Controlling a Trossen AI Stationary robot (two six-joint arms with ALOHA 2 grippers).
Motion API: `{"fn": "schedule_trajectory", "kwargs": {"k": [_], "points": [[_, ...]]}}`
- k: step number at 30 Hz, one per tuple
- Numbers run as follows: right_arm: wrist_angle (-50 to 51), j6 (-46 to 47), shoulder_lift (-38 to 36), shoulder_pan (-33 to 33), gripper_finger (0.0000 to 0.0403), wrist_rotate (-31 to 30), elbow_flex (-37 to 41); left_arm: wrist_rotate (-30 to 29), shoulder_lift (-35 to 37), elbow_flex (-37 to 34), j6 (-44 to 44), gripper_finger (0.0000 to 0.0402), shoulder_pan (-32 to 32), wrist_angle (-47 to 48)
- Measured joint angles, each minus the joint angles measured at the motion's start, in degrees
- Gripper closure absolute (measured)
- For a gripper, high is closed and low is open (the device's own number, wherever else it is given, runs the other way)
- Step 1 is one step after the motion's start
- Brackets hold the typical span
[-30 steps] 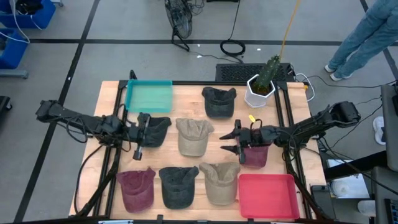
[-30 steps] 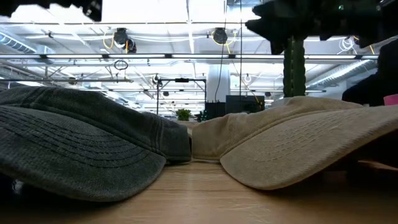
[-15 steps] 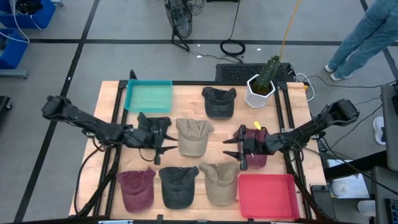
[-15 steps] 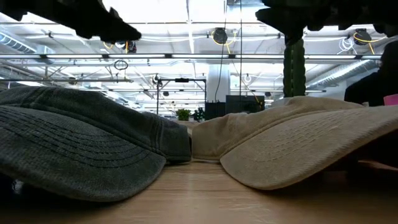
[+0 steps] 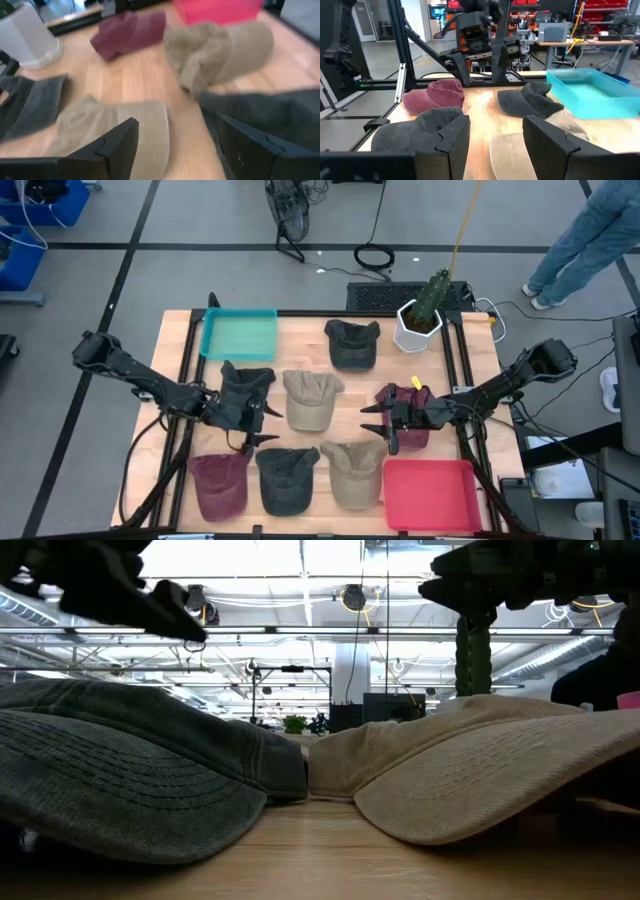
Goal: Pick & Place hat
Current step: Put the middle left black cap into the red bin
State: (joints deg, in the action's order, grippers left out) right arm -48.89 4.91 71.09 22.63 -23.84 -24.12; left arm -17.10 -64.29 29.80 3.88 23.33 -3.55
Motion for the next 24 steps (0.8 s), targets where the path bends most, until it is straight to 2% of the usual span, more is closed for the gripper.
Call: {"fn": "schedule_trajectory", "kwargs": {"k": [4, 8, 13, 19, 24], "points": [[0.07, 0.44, 0.0, -0.02, 0.0232, -0.36, 0.03, -5.6, -0.12, 3.28, -3.64, 0.0161, 3.15, 15.64], [0.07, 0.44, 0.0, -0.02, 0.0232, -0.35, 0.03, -8.16, -1.4, 6.45, -12.46, 0.017, 5.06, 30.33], [-0.29, 0.44, 0.0, -0.02, 0.0232, -0.35, 0.03, -7.7, -4.7, 7.39, -18.94, 0.0171, 7.31, 37.06], [-0.65, 0.46, 0.0, -0.02, 0.0232, -0.26, 0.03, -3.95, -8.99, 7.41, -23.68, 0.0169, 8.25, 44.1], [-0.67, 0.46, 0.0, -0.02, 0.0232, -0.22, 0.03, -4.02, -11.6, 7.41, -27.02, 0.0142, 8.24, 51.02]]}}
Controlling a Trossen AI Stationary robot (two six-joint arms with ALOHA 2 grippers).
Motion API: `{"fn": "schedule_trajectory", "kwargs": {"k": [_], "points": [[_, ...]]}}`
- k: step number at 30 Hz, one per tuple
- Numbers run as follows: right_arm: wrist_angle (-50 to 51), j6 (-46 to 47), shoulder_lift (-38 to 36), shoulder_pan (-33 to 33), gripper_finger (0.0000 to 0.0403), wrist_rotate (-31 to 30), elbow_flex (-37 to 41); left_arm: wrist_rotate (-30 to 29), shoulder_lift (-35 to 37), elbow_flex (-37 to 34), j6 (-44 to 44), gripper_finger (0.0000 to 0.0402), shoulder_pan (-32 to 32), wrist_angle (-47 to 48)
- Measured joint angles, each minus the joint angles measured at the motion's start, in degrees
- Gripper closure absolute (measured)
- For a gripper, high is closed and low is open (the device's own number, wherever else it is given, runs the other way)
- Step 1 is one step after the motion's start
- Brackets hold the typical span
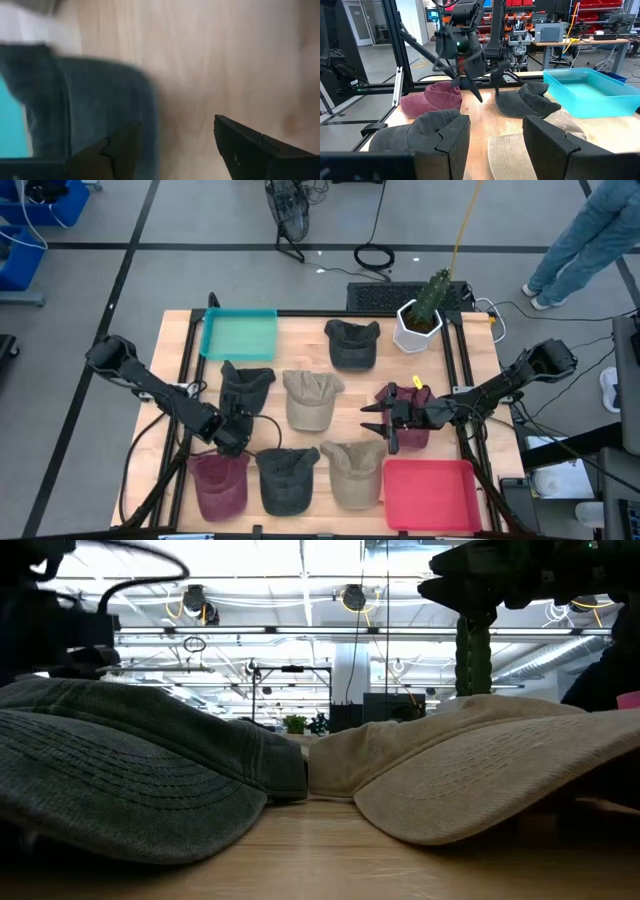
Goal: Pick & Place hat
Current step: Put the middle left black cap into the red bin
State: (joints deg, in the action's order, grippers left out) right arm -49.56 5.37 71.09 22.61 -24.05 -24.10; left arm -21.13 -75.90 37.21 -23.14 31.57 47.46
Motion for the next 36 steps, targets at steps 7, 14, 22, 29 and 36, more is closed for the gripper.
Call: {"fn": "schedule_trajectory", "kwargs": {"k": [7, 14, 22, 29, 36], "points": [[0.04, 1.19, 0.0, 0.0, 0.0232, 0.04, 0.0, -6.83, -2.7, -0.02, -3.48, 0.0089, -0.04, 3.47], [0.07, 1.51, 0.0, 0.0, 0.0232, 0.07, 0.0, -7.48, -5.02, -0.02, -3.63, 0.0083, -0.08, 3.72], [0.07, 3.19, 0.0, 0.0, 0.0232, 0.09, 0.0, -8.46, -8.4, -0.02, -4.39, 0.0123, -0.08, 4.22], [0.07, 3.19, 0.0, 0.0, 0.0232, 0.09, 0.0, -9.72, -8.53, -0.02, -5.69, 0.0157, -0.08, 5.02], [0.09, 3.19, 0.0, 0.0, 0.0232, 0.09, 0.0, -11.05, -8.55, -0.02, -6.91, 0.0206, -0.08, 5.81]]}}
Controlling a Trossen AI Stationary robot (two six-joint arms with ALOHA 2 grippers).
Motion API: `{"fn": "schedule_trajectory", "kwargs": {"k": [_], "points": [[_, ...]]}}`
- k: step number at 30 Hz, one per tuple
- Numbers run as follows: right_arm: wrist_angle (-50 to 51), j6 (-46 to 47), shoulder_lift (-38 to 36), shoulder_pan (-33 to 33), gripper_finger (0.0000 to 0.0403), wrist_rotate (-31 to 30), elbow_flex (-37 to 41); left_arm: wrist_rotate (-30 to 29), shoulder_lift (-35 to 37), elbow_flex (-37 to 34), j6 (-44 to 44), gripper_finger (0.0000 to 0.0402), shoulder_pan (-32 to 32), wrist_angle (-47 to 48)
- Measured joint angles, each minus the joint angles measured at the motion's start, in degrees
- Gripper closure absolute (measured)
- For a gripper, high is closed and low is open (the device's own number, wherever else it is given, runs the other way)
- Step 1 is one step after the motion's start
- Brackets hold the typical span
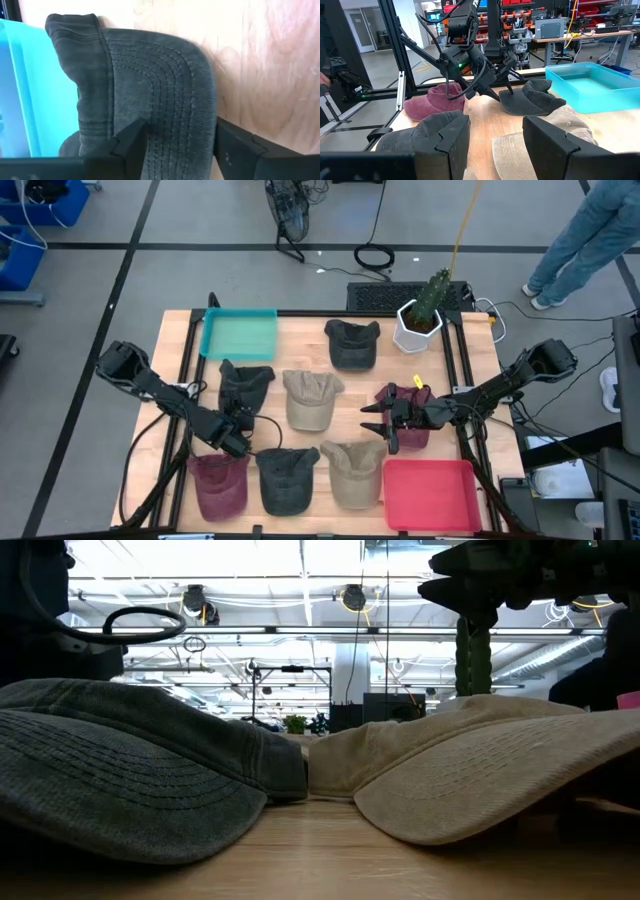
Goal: Pick & Place hat
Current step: Put the middle left black cap into the red bin
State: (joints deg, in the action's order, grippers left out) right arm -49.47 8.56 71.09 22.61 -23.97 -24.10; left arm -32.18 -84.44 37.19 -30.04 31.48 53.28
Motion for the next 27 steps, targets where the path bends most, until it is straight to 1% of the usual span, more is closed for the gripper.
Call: {"fn": "schedule_trajectory", "kwargs": {"k": [10, 14, 18, 23, 27], "points": [[0.0, -0.17, 0.0, 0.0, 0.0232, 0.0, 0.0, -0.95, 0.0, 0.0, 0.02, 0.0298, 0.0, 0.22], [0.0, -0.19, 0.0, 0.0, 0.0232, 0.0, 0.0, -1.08, 0.0, 1.58, -0.54, 0.0322, -0.02, 1.5], [0.02, -0.2, 0.0, 0.0, 0.0232, 0.0, 0.0, -1.96, 0.0, 5.41, -0.69, 0.0334, 0.25, 3.92], [0.04, -0.2, 0.0, 0.0, 0.0232, 0.0, 0.0, -3.67, 0.0, 11.1, 0.41, 0.0336, 0.92, 6.75], [0.04, -0.2, 0.0, 0.0, 0.0232, 0.0, 0.0, -4.3, 0.0, 14.33, 1.52, 0.0336, 0.96, 6.92]]}}
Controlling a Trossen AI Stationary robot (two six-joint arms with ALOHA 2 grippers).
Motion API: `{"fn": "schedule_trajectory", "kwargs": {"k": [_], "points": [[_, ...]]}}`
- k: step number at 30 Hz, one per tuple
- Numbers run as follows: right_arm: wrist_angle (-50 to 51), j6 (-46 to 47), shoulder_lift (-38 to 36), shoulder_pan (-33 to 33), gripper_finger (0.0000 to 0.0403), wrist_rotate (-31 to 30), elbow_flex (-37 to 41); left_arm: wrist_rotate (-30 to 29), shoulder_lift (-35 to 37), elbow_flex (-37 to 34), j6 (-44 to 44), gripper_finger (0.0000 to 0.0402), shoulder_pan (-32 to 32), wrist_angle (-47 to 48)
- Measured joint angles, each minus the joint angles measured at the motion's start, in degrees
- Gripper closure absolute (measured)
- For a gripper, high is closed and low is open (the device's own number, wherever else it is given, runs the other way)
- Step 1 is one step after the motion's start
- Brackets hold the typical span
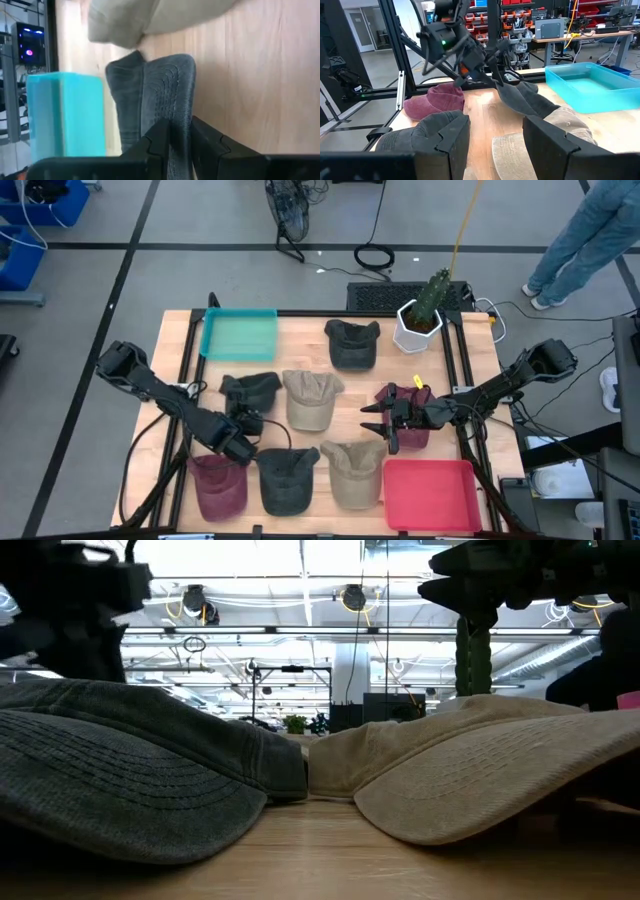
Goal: Pick & Place hat
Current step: Put the middle left black cap into the red bin
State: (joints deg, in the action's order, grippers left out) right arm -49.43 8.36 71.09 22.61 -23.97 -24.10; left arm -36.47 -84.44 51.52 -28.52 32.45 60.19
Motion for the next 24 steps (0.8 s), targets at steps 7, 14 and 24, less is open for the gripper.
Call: {"fn": "schedule_trajectory", "kwargs": {"k": [7, 14, 24], "points": [[0.02, 0.29, 0.0, 0.0, 0.0232, 0.0, 0.0, -2.87, -0.02, 2.09, 0.78, 0.0341, 0.0, 2.93], [0.37, 0.13, 0.0, 0.0, 0.0232, 0.0, 0.0, -6.3, -0.02, 5.43, -3.81, 0.0388, 0.0, 12.7], [-1.35, -1.49, 0.0, 0.0, 0.0232, -4.25, 0.04, -14.72, 0.0, 16.07, 0.9, 0.0389, -0.32, 17.71]]}}
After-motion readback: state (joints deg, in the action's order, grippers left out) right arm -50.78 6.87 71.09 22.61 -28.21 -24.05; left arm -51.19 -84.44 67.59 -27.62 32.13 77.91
